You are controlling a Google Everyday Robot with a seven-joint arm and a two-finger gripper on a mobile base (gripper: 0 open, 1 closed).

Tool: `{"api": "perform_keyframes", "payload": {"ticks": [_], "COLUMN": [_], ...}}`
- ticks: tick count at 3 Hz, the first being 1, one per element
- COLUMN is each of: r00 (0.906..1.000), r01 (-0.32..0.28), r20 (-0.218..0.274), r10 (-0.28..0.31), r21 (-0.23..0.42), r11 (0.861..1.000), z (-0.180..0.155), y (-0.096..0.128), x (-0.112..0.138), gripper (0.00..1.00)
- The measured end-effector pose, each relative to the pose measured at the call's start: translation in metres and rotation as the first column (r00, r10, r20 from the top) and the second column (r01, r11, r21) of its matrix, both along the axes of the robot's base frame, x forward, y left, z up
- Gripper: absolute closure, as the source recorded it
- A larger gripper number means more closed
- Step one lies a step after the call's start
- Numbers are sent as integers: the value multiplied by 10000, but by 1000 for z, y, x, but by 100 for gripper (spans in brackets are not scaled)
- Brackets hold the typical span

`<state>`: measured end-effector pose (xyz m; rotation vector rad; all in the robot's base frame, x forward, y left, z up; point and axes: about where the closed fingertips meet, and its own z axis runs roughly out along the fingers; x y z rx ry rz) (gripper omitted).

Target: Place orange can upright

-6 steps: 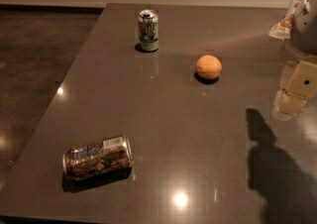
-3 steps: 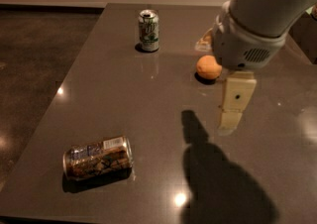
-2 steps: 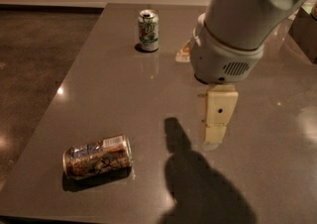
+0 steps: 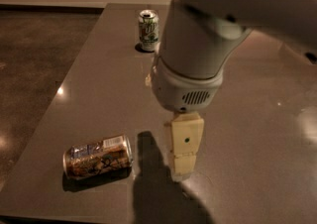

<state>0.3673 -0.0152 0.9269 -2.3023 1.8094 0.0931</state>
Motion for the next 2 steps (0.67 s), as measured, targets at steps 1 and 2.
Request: {"api": "perform_keyframes", "payload": {"ticks": [1,2], "r00": [9998,9997], "r01": [-113,-157], "r20": [-159,-193], "r10": [111,154], "r21": [-121,-168], "r11": [9999,9997], "z": [-17,-33], "y": [23,46], "x": [-7,-4], "gripper": [0,0]}}
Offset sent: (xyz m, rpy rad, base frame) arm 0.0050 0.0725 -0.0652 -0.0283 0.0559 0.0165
